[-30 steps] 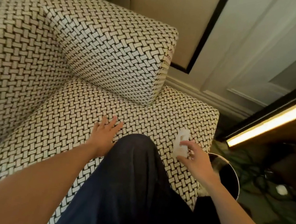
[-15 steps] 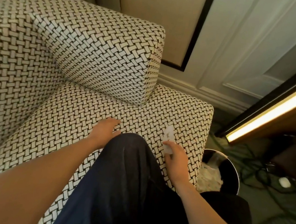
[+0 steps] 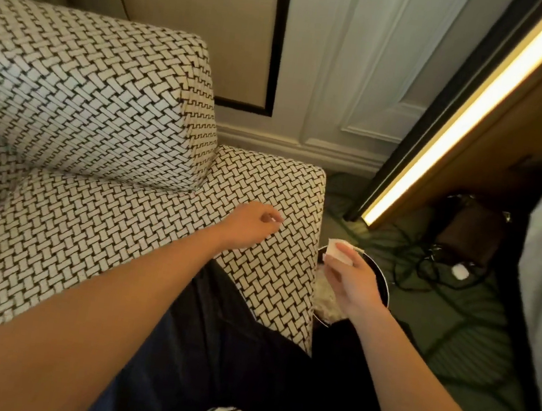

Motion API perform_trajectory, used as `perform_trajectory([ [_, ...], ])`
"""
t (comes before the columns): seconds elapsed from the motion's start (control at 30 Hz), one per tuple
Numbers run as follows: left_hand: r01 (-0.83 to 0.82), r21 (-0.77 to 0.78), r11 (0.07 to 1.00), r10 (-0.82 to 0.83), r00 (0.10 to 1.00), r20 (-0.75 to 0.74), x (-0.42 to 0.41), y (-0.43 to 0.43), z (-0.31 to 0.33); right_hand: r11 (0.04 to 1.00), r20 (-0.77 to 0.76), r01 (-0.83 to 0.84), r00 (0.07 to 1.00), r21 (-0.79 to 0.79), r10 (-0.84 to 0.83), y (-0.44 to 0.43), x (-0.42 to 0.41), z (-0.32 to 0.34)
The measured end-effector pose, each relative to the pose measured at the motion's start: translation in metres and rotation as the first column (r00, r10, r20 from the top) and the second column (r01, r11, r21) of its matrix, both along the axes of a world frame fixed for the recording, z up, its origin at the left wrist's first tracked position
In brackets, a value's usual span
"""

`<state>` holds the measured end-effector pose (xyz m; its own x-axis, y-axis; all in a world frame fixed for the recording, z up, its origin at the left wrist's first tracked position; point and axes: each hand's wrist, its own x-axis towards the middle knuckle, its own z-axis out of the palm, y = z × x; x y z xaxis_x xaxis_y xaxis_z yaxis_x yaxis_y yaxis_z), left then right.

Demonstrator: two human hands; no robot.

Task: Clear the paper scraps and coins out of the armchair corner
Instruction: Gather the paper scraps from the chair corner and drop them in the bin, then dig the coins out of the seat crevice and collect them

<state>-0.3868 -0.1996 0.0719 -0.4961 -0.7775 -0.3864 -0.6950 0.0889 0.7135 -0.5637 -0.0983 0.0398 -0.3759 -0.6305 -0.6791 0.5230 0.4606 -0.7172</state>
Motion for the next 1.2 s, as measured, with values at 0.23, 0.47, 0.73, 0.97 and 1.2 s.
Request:
perform_trajectory([
  [0.23,0.063,0.152,0.986,-0.051,0.995,-0.082,-0.059,0.035,-0.013,0.979,0.02,0.195,0.98,0.062,-0.197,0.015,-0.036,-0.008],
  [0.47,0.079,0.171,0.982,-0.065,0.994,-0.087,-0.069,0.037,-0.012,0.976,0.057,0.204,0.976,0.071,-0.208,0.016,-0.057,-0.005],
  [0.73,-0.027,0.188,0.982,0.06,0.984,-0.17,-0.055,0.024,-0.001,0.995,-0.026,0.096,0.995,0.031,-0.095,0.012,-0.053,0.008],
  [0.97,-0.198,0.144,0.97,0.234,0.923,-0.305,-0.003,-0.011,0.037,0.995,-0.216,0.027,0.976,0.095,-0.006,-0.014,-0.01,0.03],
  [1.2,-0.424,0.143,0.894,0.448,0.85,-0.278,0.104,-0.029,0.03,0.969,-0.487,-0.246,0.844,0.018,0.223,-0.052,0.083,0.057],
])
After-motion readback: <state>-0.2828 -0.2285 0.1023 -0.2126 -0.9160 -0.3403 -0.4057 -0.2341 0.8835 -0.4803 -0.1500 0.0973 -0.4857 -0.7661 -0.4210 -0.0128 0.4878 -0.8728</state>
